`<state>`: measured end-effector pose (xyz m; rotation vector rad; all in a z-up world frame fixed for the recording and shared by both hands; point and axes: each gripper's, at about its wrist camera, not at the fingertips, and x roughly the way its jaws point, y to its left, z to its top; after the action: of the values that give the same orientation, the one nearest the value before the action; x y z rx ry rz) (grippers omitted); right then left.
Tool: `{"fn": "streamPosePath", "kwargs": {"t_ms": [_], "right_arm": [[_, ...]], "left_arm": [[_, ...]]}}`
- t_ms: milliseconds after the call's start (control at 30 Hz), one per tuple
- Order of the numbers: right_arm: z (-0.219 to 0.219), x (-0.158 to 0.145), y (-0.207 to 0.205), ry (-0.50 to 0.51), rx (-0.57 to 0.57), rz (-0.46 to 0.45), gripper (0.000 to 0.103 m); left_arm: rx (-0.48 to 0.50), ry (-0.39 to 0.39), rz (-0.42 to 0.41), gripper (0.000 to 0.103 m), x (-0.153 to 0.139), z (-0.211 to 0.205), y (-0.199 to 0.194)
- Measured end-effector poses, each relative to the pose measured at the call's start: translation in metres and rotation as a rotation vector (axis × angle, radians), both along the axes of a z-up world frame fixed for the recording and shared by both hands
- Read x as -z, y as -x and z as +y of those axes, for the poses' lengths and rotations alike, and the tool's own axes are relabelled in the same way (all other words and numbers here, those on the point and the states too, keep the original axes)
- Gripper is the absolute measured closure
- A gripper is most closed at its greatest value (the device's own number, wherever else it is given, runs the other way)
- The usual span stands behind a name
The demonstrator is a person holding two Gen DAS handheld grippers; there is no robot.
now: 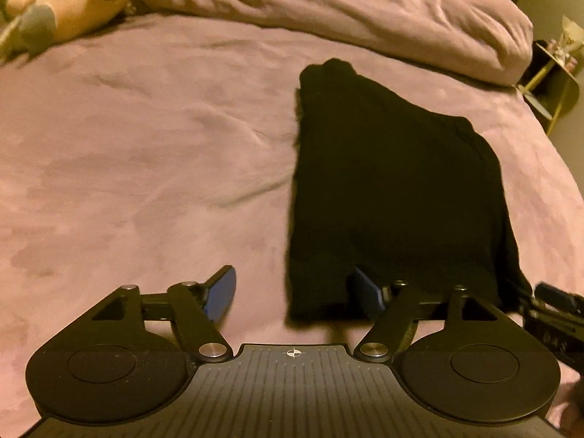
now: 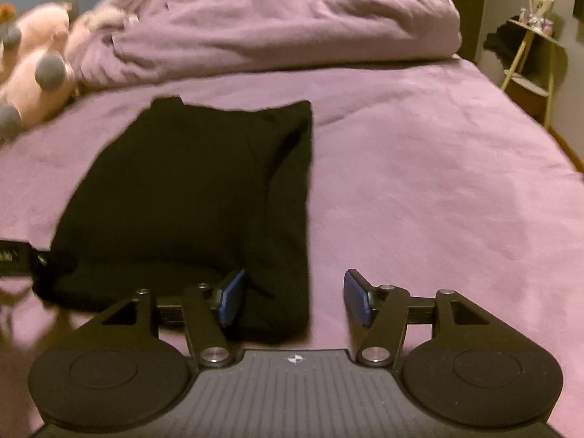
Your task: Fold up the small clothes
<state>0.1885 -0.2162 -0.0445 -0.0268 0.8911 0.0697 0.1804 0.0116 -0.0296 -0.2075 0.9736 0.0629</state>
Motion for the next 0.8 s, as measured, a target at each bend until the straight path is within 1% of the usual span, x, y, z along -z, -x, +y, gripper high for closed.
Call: {"fn": "streamPosePath", "kwargs": {"t_ms": [33, 67, 100, 133, 233, 267, 300, 333, 400, 500, 600, 667, 800], "right_arm": [[0.001, -0.003, 0.009, -0.005, -0.003, 0.02, 0.039], [0.001, -0.005, 0.019, -0.017, -0.015, 0.055, 0.034], [0.002, -0.005, 0.027, -0.026, -0.024, 0.085, 0.026], [0.002, -0.006, 0.037, -0.034, -0.023, 0.106, 0.023], [0.002, -0.014, 0.06, -0.057, -0.015, 0.127, 0.017], [0.004, -0.017, 0.065, -0.053, -0.01, 0.142, 0.011], [0.005, -0.021, 0.067, -0.051, -0.01, 0.15, 0.008], [0.007, -0.026, 0.071, -0.053, -0.017, 0.142, 0.008], [0.01, -0.037, 0.075, -0.051, -0.017, 0.114, 0.004], [0.018, -0.051, 0.074, -0.038, -0.014, 0.106, 0.004], [0.024, -0.058, 0.068, -0.008, 0.007, 0.129, 0.004], [0.028, -0.062, 0.064, -0.01, 0.003, 0.141, 0.004], [0.033, -0.067, 0.058, 0.003, 0.027, 0.159, 0.004]], "left_arm": [[0.003, -0.009, -0.014, 0.021, -0.006, -0.001, 0.01], [0.006, -0.015, -0.023, 0.015, -0.01, -0.004, 0.016], [0.011, -0.022, -0.032, 0.011, -0.014, -0.005, 0.023], [0.019, -0.034, -0.041, 0.01, -0.019, -0.008, 0.03], [0.05, -0.097, -0.05, 0.009, -0.032, -0.017, 0.042], [0.059, -0.119, -0.056, 0.008, -0.036, -0.02, 0.047], [0.067, -0.134, -0.065, 0.007, -0.04, -0.023, 0.05], [0.077, -0.146, -0.074, 0.007, -0.044, -0.025, 0.053], [0.085, -0.163, -0.084, 0.007, -0.051, -0.027, 0.057], [0.08, -0.183, -0.089, 0.007, -0.057, -0.026, 0.06], [0.07, -0.174, -0.077, 0.007, -0.059, -0.021, 0.058], [0.072, -0.162, -0.057, 0.007, -0.058, -0.019, 0.057], [0.057, -0.143, -0.047, 0.007, -0.057, -0.016, 0.055]]}}
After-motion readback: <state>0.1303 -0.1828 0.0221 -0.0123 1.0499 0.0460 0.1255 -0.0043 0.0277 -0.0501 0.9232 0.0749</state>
